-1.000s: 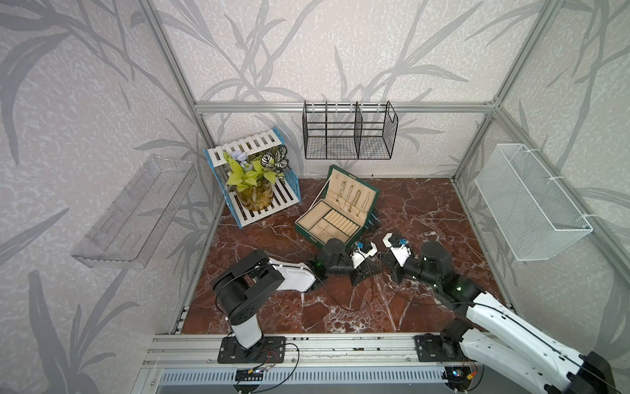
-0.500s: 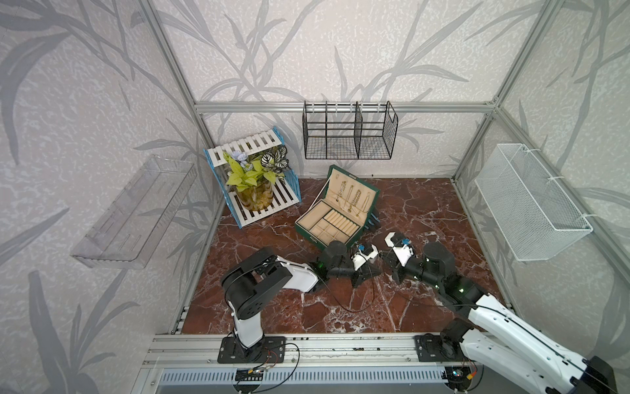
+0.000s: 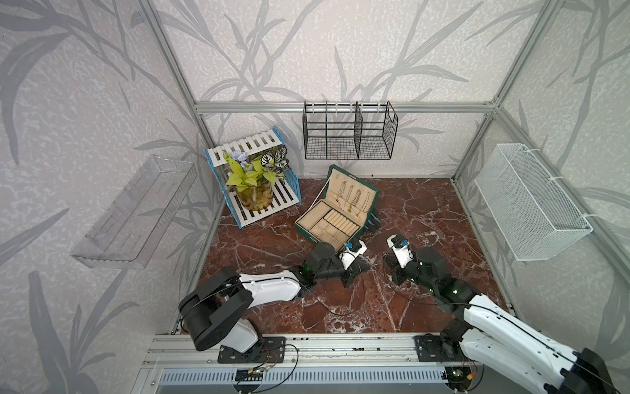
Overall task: Put jewelry chain into jewelry box
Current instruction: Pick up the necklace from the center of the board.
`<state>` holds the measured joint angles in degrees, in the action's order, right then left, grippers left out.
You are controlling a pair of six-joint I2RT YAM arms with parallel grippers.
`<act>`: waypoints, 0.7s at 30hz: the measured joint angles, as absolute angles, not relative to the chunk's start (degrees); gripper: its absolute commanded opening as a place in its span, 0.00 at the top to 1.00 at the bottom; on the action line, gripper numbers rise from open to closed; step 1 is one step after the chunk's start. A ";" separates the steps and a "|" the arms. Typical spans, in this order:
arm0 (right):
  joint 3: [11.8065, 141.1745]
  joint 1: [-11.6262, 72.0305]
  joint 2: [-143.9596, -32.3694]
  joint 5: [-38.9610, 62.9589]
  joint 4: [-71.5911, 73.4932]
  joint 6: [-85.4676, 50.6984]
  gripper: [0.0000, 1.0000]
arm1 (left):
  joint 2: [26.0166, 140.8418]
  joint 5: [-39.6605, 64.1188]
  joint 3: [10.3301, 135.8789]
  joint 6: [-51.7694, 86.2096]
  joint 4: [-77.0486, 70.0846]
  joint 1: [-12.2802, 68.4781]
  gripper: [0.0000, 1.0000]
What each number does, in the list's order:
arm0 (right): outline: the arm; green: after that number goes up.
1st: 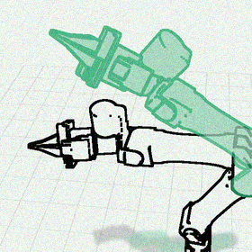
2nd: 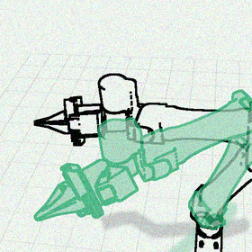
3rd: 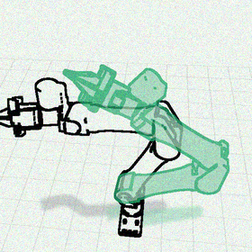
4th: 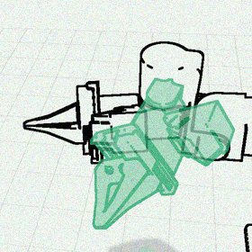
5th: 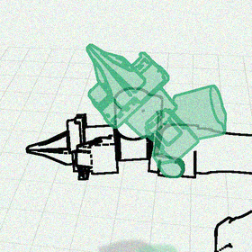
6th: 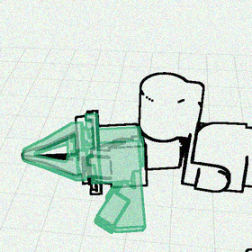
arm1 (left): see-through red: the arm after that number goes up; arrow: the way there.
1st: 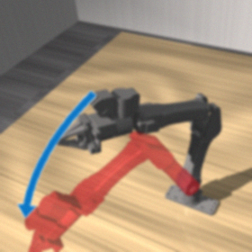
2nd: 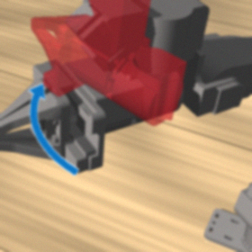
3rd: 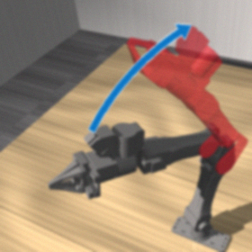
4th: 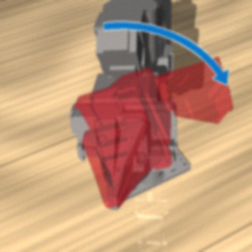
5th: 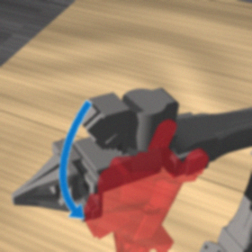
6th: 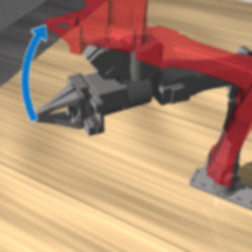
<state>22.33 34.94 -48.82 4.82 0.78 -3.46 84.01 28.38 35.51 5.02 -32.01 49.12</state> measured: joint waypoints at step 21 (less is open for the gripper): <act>13.30 34.98 -51.37 15.73 22.72 -3.77 0.35 | 84.07 32.18 56.66 1.04 -1.06 49.01 1.00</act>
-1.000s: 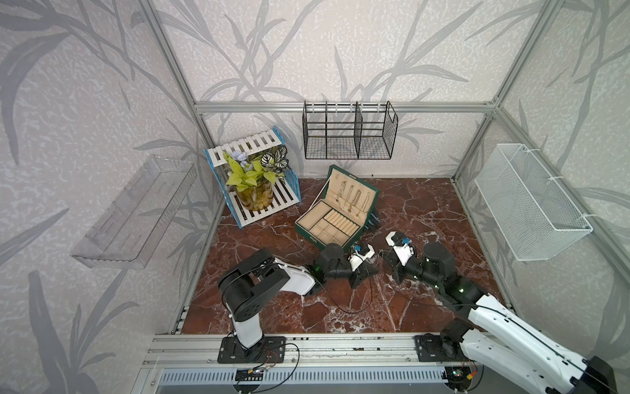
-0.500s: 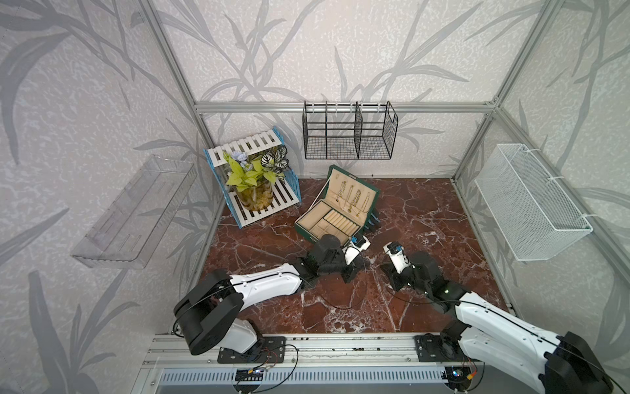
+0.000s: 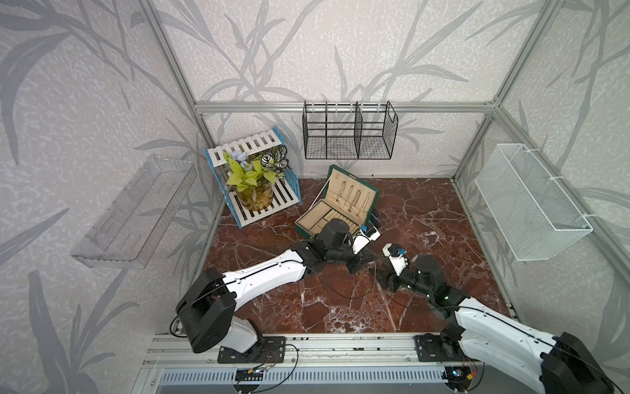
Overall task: Put jewelry chain into jewelry box
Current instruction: Pick up the necklace from the center of the board.
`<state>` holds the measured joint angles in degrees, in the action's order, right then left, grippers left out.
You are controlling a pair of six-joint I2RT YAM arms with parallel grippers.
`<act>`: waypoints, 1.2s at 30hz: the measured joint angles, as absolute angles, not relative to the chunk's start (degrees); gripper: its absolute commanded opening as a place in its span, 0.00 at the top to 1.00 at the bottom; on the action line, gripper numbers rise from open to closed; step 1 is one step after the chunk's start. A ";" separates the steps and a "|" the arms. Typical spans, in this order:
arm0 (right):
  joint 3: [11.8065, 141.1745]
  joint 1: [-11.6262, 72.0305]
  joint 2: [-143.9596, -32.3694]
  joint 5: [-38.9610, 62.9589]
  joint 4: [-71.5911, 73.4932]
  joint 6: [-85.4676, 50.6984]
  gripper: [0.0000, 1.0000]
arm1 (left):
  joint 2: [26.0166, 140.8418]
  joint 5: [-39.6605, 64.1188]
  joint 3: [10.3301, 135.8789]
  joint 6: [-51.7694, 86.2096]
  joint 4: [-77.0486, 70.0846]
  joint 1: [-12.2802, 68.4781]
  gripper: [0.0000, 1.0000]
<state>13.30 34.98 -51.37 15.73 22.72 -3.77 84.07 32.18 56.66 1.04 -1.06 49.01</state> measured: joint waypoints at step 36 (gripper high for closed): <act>20.38 35.20 -46.72 7.22 21.43 3.14 1.00 | 78.30 34.94 48.53 6.87 -7.09 45.21 0.28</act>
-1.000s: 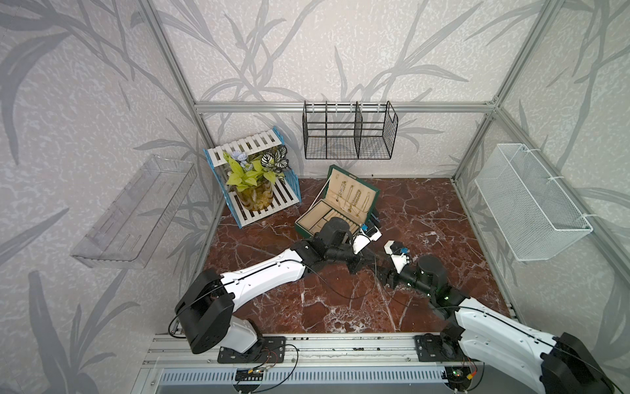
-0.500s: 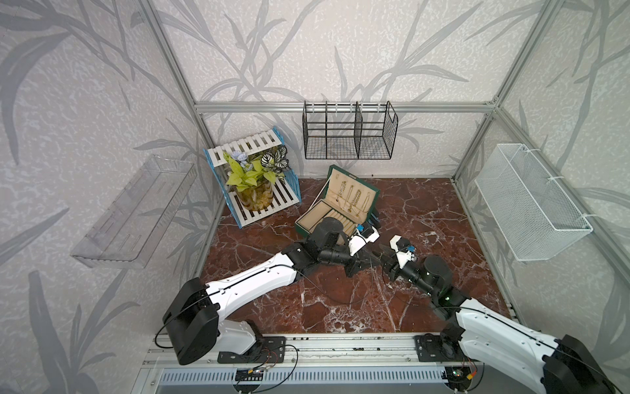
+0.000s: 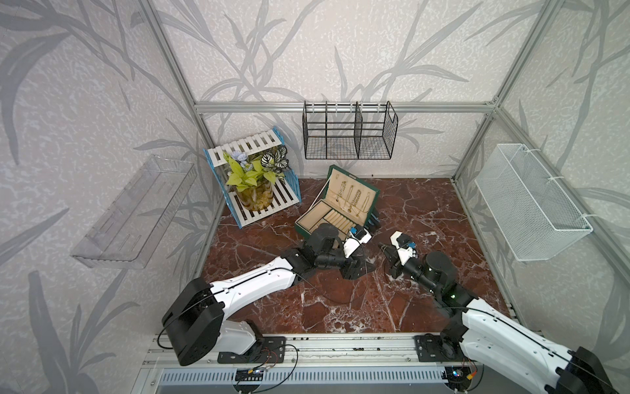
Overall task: Put jewelry chain into jewelry box
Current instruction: Pick up the necklace from the center of the board, then move the jewelry box to the center of the board.
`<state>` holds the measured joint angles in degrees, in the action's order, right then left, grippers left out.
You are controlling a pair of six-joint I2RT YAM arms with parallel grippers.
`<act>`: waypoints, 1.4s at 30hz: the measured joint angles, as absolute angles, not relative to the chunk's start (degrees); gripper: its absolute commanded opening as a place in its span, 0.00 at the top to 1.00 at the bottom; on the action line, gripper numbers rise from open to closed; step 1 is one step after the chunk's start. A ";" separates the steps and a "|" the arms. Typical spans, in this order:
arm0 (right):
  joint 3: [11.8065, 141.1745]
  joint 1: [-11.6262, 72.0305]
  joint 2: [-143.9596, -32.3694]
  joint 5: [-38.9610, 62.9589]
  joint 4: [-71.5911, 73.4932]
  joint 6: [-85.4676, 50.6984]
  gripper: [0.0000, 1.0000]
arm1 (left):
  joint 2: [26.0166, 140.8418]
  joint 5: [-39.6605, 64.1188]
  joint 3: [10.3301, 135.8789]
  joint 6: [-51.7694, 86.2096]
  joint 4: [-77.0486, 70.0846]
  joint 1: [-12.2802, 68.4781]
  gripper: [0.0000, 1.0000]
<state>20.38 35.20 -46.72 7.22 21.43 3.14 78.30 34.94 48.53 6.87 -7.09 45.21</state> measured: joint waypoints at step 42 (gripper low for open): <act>26.41 35.20 -55.46 2.98 7.40 2.44 1.00 | 112.20 -0.71 76.79 -10.20 15.84 17.41 0.92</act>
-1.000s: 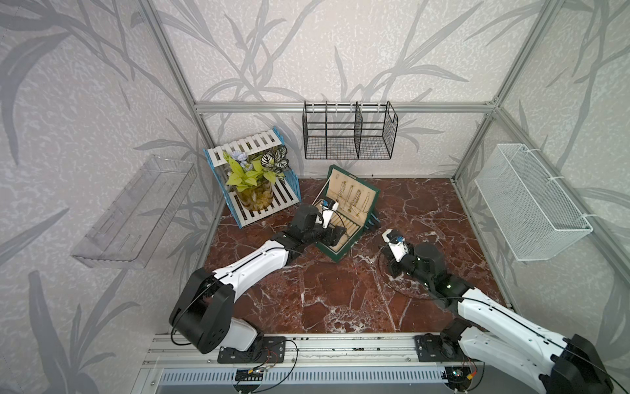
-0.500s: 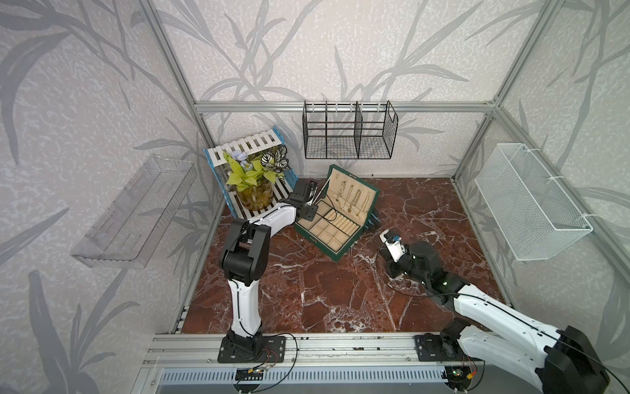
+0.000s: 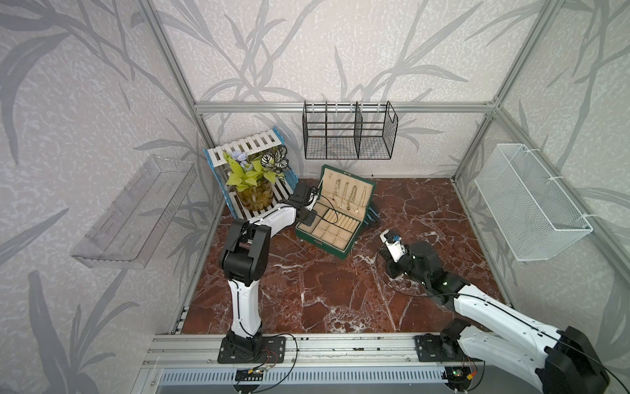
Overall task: Put jewelry chain into jewelry box
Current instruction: Move the jewelry box to the center of the board.
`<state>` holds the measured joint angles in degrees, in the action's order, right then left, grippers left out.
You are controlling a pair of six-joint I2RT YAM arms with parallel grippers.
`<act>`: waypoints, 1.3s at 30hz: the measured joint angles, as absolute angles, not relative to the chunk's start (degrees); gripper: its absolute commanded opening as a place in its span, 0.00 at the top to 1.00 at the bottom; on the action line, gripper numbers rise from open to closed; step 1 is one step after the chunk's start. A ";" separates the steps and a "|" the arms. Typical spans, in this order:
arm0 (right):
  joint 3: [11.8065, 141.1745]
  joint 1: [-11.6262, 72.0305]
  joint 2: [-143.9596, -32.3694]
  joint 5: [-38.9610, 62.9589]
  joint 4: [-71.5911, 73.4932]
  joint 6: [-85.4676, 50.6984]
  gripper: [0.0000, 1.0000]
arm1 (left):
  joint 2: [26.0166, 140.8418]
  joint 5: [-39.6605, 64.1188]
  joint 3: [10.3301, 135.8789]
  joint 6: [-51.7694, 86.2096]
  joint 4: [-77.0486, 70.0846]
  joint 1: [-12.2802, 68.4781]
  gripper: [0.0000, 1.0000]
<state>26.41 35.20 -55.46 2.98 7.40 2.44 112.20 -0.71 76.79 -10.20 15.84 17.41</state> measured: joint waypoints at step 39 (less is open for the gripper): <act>33.26 35.20 -48.14 17.74 -4.36 2.46 1.00 | 68.27 7.75 48.53 -27.38 6.07 41.89 0.31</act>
<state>33.26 35.20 -48.14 17.74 -4.36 2.46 68.27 7.75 48.53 -27.38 6.07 41.89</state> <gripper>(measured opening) 0.043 0.688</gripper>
